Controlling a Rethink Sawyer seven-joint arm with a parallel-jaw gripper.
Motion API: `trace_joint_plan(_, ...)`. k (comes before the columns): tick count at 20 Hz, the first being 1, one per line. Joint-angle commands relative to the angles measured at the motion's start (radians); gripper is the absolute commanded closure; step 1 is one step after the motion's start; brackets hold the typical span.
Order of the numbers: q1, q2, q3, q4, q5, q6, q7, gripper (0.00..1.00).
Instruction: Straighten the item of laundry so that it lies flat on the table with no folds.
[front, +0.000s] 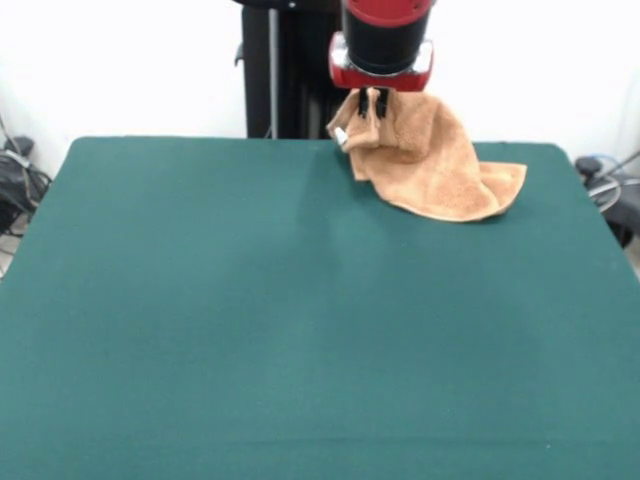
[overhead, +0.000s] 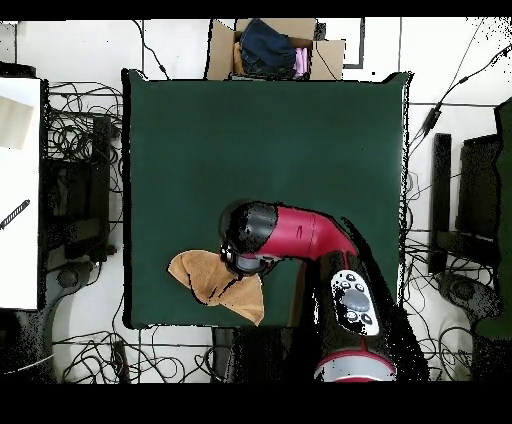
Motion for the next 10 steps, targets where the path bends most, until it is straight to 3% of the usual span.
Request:
trace_joint_plan(1,-0.008,-0.004,0.114,-0.094,-0.063,0.122,-0.092,1.0)
trace_joint_plan(10,0.035,-0.049,0.116,-0.168,-0.085,0.244,-0.045,1.0)
